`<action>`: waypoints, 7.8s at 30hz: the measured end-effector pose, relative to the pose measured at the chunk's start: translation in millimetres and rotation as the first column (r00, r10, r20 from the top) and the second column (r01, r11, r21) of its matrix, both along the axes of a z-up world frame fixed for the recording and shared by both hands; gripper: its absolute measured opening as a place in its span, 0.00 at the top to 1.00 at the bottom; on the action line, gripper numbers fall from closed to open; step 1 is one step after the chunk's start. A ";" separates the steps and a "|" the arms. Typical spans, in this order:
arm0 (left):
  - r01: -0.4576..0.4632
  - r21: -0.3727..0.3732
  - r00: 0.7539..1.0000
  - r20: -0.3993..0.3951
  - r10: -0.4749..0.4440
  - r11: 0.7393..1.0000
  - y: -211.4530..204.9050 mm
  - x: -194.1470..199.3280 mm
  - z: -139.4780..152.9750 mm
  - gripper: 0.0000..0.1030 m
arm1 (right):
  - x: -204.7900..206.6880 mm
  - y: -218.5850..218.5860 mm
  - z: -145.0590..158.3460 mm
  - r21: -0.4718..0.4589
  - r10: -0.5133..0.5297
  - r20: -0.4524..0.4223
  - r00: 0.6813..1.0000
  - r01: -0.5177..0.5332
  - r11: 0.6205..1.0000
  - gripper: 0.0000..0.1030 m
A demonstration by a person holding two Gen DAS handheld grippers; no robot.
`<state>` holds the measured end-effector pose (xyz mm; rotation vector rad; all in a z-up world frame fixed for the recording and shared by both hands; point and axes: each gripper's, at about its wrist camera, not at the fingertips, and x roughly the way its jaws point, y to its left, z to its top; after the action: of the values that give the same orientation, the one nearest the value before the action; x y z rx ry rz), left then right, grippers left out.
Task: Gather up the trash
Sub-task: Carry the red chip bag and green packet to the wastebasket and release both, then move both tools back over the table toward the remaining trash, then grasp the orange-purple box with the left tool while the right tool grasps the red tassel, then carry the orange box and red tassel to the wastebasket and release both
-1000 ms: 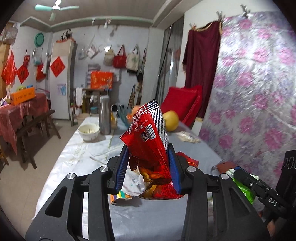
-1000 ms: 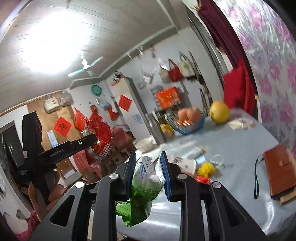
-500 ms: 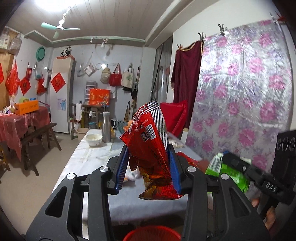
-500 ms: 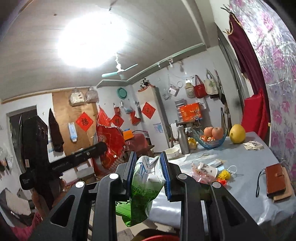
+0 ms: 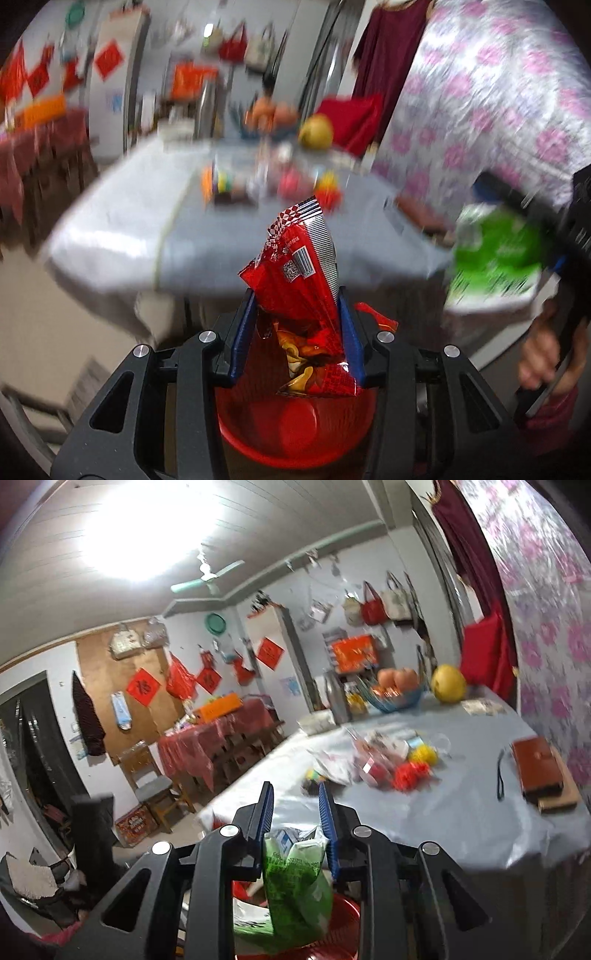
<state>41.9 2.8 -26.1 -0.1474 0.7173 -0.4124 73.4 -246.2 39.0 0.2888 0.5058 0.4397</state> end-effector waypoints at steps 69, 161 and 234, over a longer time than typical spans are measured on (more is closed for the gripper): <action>-0.207 0.121 0.970 -0.102 0.220 0.971 44.5 56.5 -50.2 0.06 | 38.5 13.5 -106.4 -0.149 -0.096 -0.243 0.965 0.060 0.987 0.05; -0.294 0.085 0.932 -0.197 0.305 0.952 74.5 340.4 -59.6 0.16 | 291.5 -39.5 -173.2 -0.035 -0.148 -0.447 0.882 0.149 0.988 0.74; -0.078 0.013 0.982 0.172 0.075 0.997 41.1 -38.0 39.3 0.51 | -28.0 93.3 -63.7 -0.319 0.113 -0.216 0.970 -0.179 0.931 0.77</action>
<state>3.8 43.9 13.2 -0.1190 0.5444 -0.3398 45.4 -152.9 -24.6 -0.0387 0.7873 0.4638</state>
